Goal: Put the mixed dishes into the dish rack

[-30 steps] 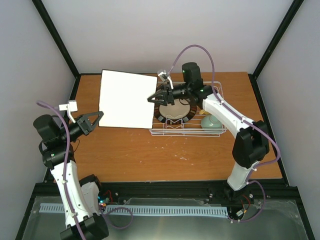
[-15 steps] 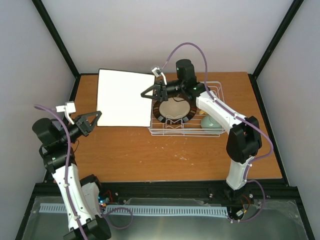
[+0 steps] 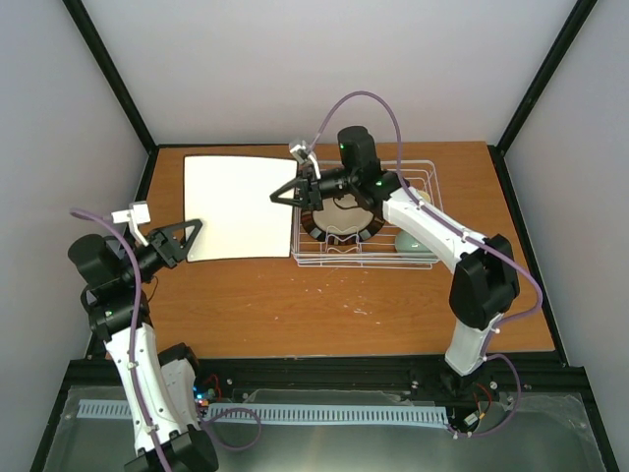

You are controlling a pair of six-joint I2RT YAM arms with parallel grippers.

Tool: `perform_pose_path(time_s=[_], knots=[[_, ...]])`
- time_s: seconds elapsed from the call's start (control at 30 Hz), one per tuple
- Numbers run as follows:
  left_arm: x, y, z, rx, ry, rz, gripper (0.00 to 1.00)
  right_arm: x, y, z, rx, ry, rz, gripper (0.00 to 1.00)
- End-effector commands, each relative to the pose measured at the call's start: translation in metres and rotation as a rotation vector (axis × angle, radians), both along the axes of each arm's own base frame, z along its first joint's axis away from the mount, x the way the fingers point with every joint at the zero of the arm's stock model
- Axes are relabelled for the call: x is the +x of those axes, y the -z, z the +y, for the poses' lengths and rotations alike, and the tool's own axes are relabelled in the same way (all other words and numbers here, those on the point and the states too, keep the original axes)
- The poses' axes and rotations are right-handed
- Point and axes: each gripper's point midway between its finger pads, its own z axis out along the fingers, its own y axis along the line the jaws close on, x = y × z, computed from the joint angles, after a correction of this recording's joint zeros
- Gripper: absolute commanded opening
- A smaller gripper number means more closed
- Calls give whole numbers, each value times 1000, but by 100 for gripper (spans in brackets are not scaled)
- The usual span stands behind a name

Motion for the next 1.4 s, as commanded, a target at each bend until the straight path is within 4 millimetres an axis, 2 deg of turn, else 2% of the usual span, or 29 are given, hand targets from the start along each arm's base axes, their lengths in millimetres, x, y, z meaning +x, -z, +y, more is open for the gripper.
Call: perform_pose_path(time_s=[0.0, 0.1, 0.2, 0.37, 0.6, 0.73, 0.87, 1.1, 1.23, 1.37], knots=[[-3, -13, -4, 37, 20, -70, 35, -1, -25, -9, 58, 58, -86, 3], [0, -11, -2, 39, 8, -66, 43, 9, -25, -17, 68, 114, -92, 3], [3, -11, 1, 44, -7, -67, 60, 17, -26, -26, 75, 155, -88, 3], [9, -4, 5, 40, -17, -50, 67, 31, -30, -46, 82, 242, -112, 3], [17, 1, 9, 35, -23, -39, 68, 51, -34, -82, 102, 353, -133, 3], [22, 5, 13, 37, -37, -30, 68, 55, -42, -102, 113, 399, -163, 3], [25, 14, 16, 47, -57, -17, 68, 46, -51, -122, 101, 453, -276, 3], [30, 41, 20, 57, -63, 32, 68, 31, -55, -151, 27, 556, -510, 3], [34, 51, 23, 70, -72, 54, 67, 32, -54, -166, 6, 585, -571, 3], [36, 60, 25, 69, -74, 75, 67, 36, -43, -176, -63, 613, -625, 3]])
